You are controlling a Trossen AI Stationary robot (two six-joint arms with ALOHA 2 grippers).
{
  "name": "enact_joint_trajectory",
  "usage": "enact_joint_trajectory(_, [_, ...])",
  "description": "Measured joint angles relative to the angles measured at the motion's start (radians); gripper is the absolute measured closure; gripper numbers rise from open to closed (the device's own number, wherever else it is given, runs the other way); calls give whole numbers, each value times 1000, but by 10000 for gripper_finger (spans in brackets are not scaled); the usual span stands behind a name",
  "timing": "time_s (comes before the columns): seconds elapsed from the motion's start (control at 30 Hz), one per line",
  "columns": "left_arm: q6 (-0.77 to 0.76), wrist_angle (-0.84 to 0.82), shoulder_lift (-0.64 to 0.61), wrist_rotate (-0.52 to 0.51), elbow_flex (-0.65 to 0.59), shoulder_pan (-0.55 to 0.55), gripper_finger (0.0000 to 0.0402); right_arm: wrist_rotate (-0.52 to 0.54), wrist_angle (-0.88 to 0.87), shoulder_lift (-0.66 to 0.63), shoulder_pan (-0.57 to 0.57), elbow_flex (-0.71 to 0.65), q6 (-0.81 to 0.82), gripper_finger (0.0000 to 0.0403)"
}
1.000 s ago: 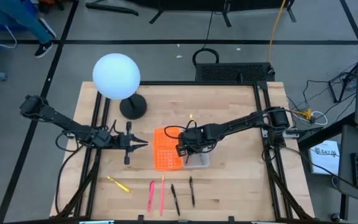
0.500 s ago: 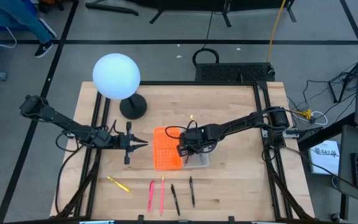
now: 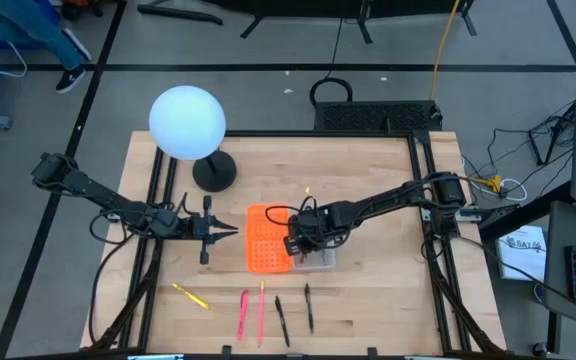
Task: Pick & place school supplies into a supply box
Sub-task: Put the right black pen into the orange and white supply box, then put the yellow pen into the orange and white supply box
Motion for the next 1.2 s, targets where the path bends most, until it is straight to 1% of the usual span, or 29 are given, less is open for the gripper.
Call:
enact_joint_trajectory(0.2, [0,0,0,0,0,0,360,0,7,0,-3,0,-39,332])
enact_joint_trajectory(0.3, [25,-4,0,0,0,0,360,-3,0,-12,-7,0,-77,315])
enact_joint_trajectory(0.43, [51,-17,0,1,0,0,360,13,-40,-75,-13,0,-167,287])
enact_joint_trajectory(0.5, [53,-16,0,1,0,0,360,63,-59,-121,-13,0,-224,274])
enact_joint_trajectory(0.53, [51,-15,0,1,0,0,360,107,-70,-150,-13,0,-263,269])
enact_joint_trajectory(0.6, [39,-17,0,1,0,-2,360,212,-61,-211,0,0,-384,262])
enact_joint_trajectory(0.7, [51,-16,0,1,0,-8,360,405,-53,-296,57,0,-589,260])
enact_joint_trajectory(0.77, [53,-16,0,2,0,-16,360,504,-42,-333,105,1,-678,264])
enact_joint_trajectory(0.87, [53,-15,0,2,0,-22,360,577,-37,-373,159,1,-817,274])
enact_joint_trajectory(0.93, [53,-14,0,1,0,-24,360,618,-35,-381,186,1,-900,289])
enact_joint_trajectory(1.0, [50,-14,0,1,0,-24,360,659,-27,-387,214,-13,-973,316])
enact_joint_trajectory(1.03, [44,-14,0,1,0,-24,360,662,-13,-389,222,-27,-1008,334])
enact_joint_trajectory(1.13, [27,-14,0,7,0,-24,360,650,109,-392,232,-93,-1126,387])
enact_joint_trajectory(1.2, [24,-15,0,9,0,-24,360,649,202,-404,235,-157,-1185,394])
